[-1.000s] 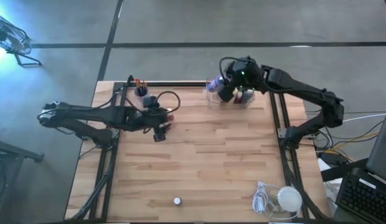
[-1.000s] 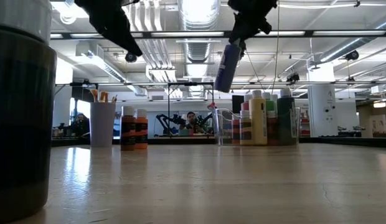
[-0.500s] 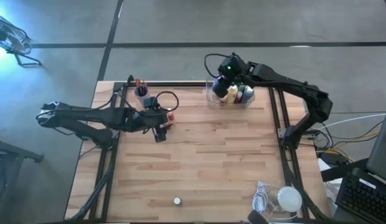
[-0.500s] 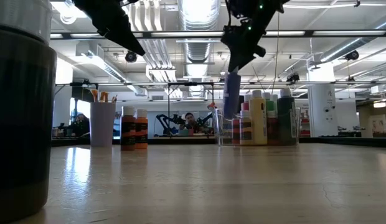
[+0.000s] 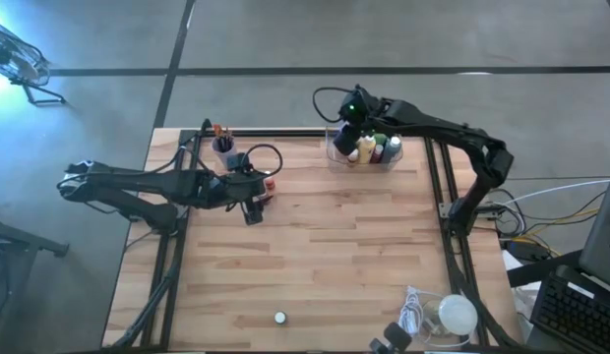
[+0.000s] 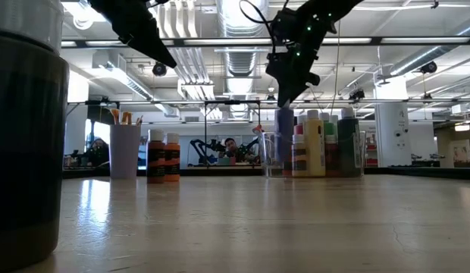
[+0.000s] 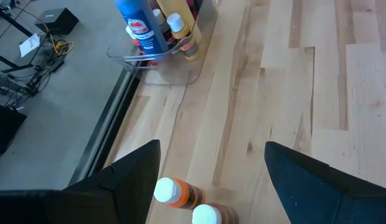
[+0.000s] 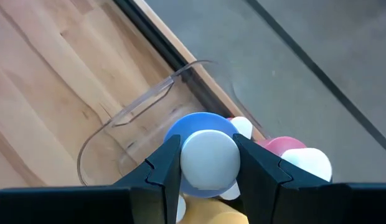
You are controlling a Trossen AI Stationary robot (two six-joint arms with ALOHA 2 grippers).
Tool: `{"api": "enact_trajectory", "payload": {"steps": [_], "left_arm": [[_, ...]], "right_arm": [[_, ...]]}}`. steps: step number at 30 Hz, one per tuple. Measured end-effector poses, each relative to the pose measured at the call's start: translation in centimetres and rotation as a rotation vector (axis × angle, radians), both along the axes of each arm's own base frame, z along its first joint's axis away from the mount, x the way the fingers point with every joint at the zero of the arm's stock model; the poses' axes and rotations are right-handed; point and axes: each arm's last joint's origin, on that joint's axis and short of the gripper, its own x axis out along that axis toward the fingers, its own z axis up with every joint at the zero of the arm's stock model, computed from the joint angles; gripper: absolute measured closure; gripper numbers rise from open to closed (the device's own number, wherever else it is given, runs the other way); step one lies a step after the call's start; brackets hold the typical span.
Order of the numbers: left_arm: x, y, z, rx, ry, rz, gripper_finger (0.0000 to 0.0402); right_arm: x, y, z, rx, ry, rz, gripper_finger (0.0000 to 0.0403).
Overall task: Pick & Place Paint Supplies
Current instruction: Put the blue paint bottle into the transparent bin
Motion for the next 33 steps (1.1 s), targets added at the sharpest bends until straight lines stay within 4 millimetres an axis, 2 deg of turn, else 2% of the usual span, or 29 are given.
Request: {"api": "enact_trajectory", "payload": {"steps": [7, 15, 25, 33], "left_arm": [[0.0, 0.0, 0.0, -0.001, 0.0, 0.0, 0.0109], [0.0, 0.0, 0.0, -0.002, 0.001, -0.001, 0.0109], [0.0, 0.0, 0.0, -0.003, 0.001, -0.002, 0.0109], [0.0, 0.0, 0.0, -0.006, -0.001, 0.001, 0.0109]], "right_arm": [[0.1, -0.2, -1.1, 0.043, 0.017, 0.013, 0.0288], [-0.7, -0.7, -2.9, 0.082, 0.047, -0.009, 0.0288], [-1.1, -1.1, -3.6, 0.075, 0.041, -0.019, 0.0286], [-1.2, -1.1, -3.7, 0.073, 0.046, -0.013, 0.0208]]}}
